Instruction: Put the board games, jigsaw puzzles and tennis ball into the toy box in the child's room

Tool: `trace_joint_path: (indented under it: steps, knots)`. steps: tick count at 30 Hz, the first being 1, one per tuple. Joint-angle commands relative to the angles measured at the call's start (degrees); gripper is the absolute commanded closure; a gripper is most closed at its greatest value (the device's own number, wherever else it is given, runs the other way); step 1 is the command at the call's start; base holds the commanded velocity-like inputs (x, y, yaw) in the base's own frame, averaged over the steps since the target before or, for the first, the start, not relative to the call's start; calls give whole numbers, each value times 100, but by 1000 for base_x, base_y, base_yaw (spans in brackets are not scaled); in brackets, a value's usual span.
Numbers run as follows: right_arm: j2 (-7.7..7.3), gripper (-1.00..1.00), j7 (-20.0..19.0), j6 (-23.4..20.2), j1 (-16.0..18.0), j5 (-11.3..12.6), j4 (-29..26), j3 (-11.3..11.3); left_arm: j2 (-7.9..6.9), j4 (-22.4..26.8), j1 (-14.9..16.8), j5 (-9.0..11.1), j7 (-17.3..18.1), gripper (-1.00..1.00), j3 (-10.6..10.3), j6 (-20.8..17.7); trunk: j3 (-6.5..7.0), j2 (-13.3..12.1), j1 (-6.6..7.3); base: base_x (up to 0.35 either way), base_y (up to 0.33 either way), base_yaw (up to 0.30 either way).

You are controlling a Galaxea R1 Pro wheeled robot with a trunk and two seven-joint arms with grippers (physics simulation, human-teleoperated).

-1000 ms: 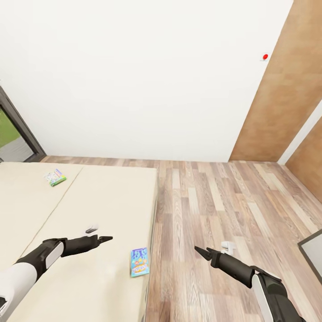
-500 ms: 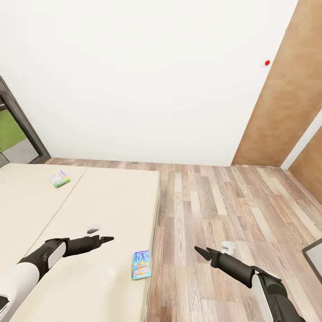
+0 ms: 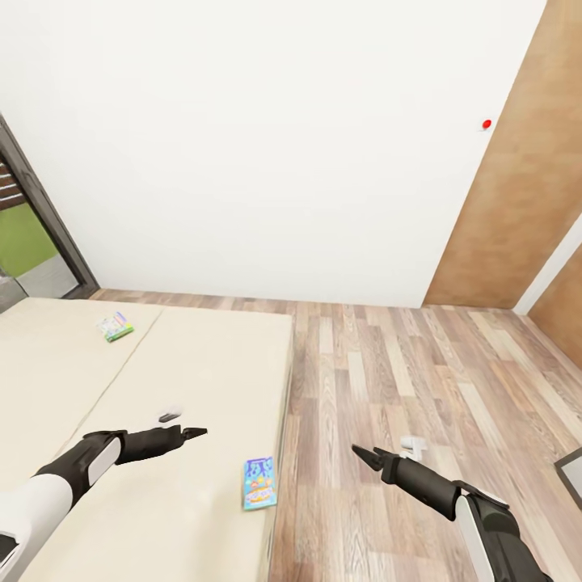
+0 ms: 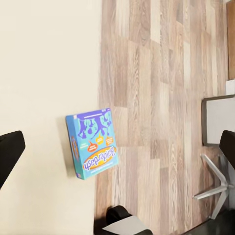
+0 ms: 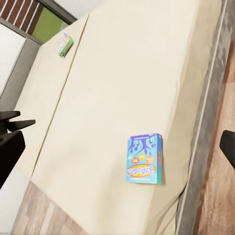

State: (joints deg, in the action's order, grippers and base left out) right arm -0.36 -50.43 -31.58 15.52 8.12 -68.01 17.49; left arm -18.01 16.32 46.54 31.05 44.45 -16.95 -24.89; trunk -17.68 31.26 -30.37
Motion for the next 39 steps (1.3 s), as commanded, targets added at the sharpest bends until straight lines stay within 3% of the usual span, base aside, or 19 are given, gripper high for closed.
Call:
trace_joint_path:
  steps: [1,12,25,39]
  knots:
    - [0,-100,-9,-42,4,32,-1,12,-2,3,5,50,2,-100,-27,-45,1,8,-2,0,0,65]
    - [0,-100,-11,-42,4,32,-1,67,14,3,5,-31,2,-100,-28,-38,50,8,-2,0,0,25]
    - [0,-100,-11,-42,4,32,-1,78,47,3,5,-63,-30,-100,-27,-9,106,8,-2,0,0,-138]
    - [0,-100,-28,-42,4,31,-1,71,51,3,5,-64,-33,-100,-28,-5,162,8,-2,0,0,-25]
